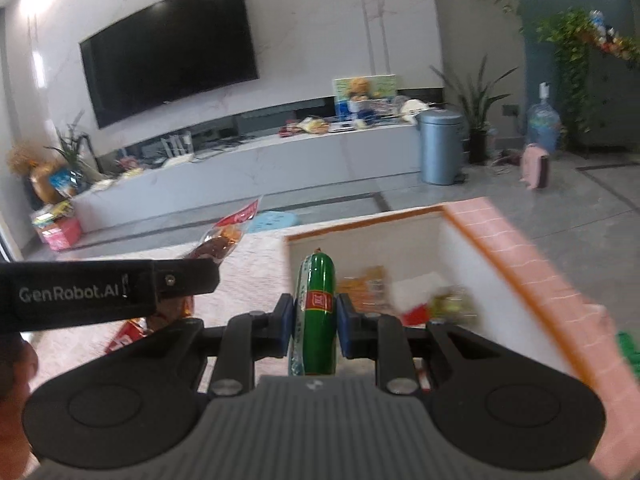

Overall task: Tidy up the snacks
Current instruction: 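Carry both snacks over the orange box and open both tools to drop them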

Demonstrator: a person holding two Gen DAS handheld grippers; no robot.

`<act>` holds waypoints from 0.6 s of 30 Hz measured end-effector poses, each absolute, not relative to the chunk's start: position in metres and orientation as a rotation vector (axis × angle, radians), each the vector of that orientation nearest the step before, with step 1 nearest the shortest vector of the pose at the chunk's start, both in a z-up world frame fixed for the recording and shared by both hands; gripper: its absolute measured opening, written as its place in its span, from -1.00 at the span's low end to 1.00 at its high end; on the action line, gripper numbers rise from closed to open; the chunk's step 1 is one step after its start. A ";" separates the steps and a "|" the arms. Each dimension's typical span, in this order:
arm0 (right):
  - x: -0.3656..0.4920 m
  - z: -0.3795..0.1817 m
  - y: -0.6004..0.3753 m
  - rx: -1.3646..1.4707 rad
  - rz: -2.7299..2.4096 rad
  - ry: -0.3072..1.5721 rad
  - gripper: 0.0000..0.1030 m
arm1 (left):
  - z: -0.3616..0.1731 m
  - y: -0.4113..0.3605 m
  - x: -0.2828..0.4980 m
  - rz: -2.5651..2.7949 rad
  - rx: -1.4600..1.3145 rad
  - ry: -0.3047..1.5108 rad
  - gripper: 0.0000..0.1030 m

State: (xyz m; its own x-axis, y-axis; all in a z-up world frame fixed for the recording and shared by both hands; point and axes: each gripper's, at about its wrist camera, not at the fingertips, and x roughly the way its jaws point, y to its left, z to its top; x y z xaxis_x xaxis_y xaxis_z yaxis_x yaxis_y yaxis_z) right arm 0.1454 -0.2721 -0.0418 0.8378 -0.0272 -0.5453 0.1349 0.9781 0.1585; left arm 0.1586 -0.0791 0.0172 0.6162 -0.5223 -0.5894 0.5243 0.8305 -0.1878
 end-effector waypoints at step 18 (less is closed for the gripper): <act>0.145 -0.078 -0.379 0.090 -0.152 0.780 -0.60 | -0.036 -0.213 0.196 -0.743 0.317 0.951 0.19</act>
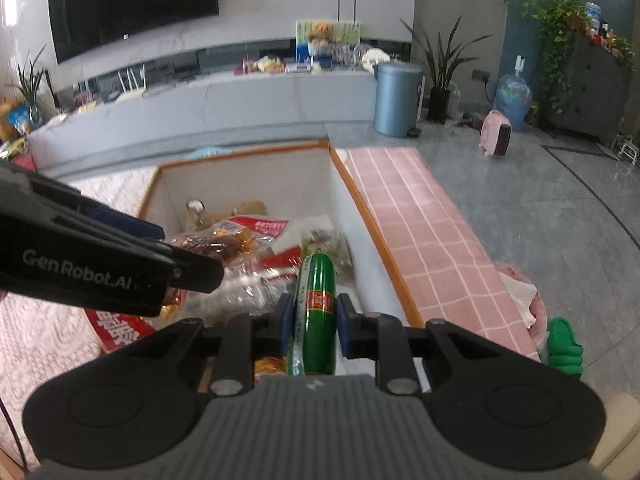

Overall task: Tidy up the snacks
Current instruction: 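Carry both snacks over the orange box and open both tools to drop them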

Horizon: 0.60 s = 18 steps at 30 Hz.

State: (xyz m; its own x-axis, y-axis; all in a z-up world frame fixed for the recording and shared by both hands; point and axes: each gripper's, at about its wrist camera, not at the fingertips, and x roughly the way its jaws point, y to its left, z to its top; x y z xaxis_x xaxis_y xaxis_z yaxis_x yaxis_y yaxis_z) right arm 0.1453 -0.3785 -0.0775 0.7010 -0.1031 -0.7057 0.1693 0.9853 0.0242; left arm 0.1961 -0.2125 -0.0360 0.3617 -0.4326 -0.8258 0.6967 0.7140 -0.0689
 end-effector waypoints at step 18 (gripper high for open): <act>0.194 -0.118 -0.377 -0.063 -0.028 0.968 -0.60 | -0.087 -0.251 0.221 -0.724 0.573 1.120 0.22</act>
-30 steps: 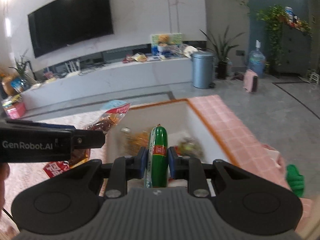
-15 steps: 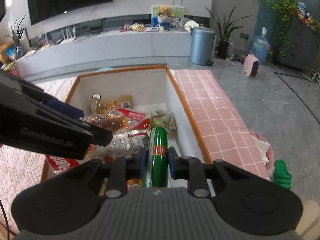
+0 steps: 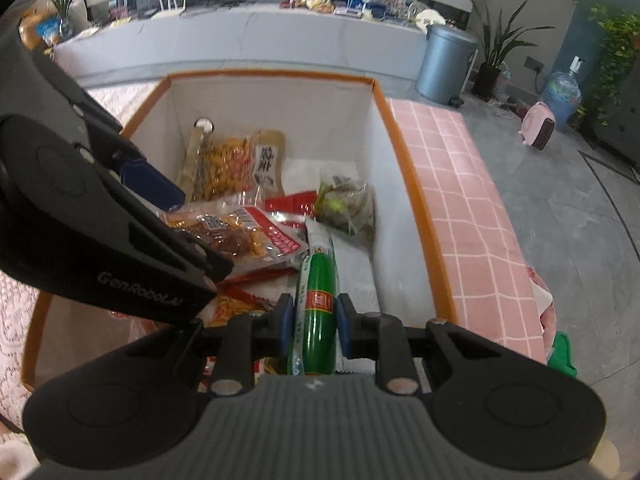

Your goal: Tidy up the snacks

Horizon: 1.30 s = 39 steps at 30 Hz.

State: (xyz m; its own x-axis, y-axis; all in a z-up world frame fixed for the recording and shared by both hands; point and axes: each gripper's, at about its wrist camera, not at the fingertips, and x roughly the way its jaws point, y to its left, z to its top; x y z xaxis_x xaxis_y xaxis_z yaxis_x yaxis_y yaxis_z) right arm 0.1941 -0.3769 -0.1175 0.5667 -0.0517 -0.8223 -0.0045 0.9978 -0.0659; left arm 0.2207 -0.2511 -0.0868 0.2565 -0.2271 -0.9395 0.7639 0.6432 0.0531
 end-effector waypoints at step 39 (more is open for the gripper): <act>0.148 -0.025 -0.356 -0.110 -0.140 0.864 0.01 | 0.027 -0.200 0.162 -0.664 0.439 0.831 0.49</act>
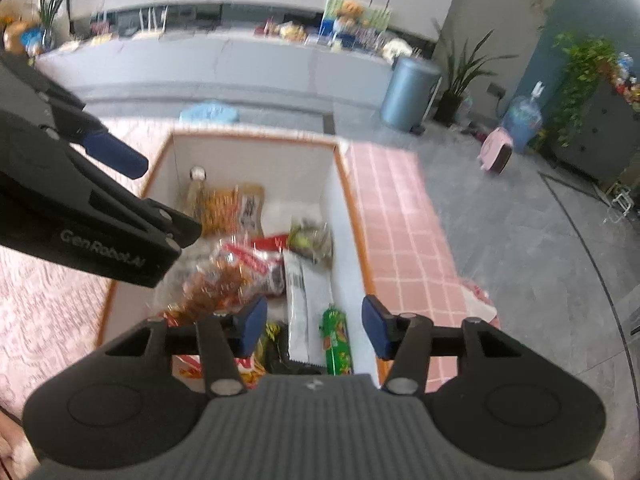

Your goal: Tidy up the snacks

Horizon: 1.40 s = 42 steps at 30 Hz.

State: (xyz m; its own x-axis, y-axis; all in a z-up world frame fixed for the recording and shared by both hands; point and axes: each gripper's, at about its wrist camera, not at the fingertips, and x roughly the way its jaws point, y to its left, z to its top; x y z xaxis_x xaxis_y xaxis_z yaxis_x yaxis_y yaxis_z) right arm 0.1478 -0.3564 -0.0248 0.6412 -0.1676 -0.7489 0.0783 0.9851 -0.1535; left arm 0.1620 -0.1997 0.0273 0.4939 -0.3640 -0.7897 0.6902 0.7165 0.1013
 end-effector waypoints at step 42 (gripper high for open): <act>-0.031 -0.070 -0.284 0.106 -0.305 0.403 0.80 | -0.019 -0.099 0.014 -0.338 0.243 0.457 0.73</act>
